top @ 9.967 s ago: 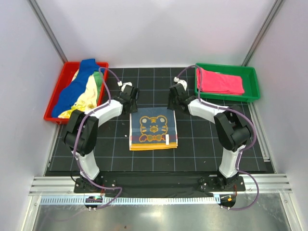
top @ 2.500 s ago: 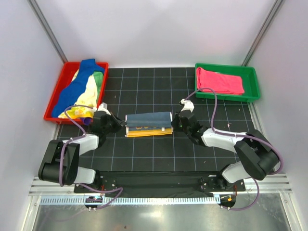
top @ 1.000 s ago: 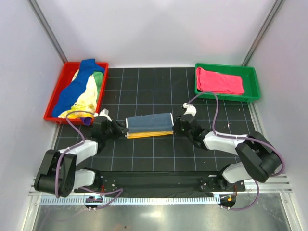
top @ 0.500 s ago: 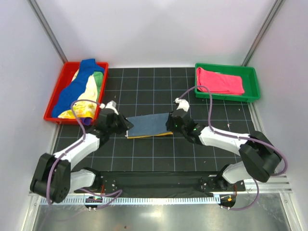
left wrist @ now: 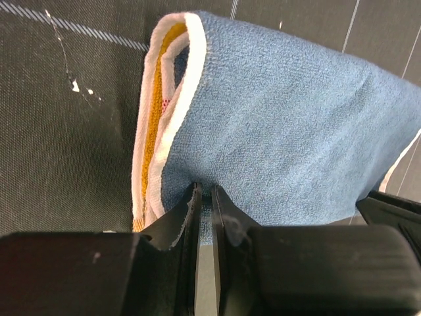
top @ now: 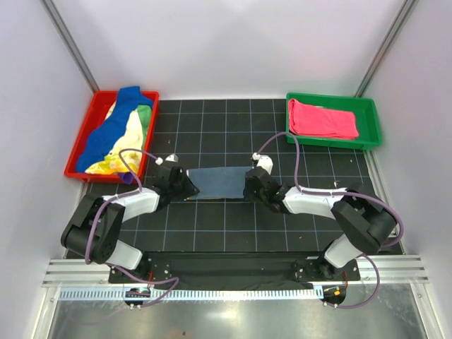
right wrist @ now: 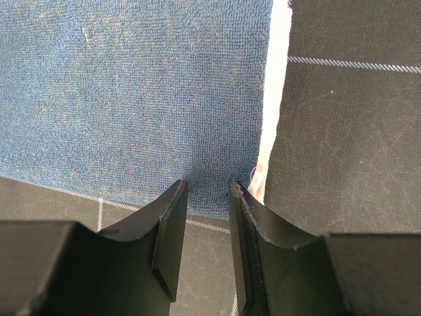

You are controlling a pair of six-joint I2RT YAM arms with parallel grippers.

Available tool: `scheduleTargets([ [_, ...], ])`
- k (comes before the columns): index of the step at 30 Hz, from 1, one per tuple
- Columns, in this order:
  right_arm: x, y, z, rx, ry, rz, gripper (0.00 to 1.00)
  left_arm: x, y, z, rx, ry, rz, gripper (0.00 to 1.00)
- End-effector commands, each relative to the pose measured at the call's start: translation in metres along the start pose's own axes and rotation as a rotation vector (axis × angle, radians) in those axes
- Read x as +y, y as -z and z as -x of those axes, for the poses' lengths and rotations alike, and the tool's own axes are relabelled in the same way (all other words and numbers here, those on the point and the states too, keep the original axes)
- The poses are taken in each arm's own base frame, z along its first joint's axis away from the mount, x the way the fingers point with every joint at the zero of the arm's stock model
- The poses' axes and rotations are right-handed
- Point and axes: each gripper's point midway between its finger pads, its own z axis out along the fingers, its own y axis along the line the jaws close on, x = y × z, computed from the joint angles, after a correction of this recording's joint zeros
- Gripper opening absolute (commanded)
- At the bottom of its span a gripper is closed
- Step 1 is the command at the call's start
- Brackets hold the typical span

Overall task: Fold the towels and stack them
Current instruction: Fold the towel, then neatly place the folded towel into the bin

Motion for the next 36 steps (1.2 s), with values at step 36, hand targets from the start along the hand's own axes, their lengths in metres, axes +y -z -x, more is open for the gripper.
scheduleTargets([
  [36,-0.015,-0.042,0.041,0.112,-0.011,0.026,0.69,-0.12,-0.05,-0.022,0.111,-0.223,-0.161,0.22],
])
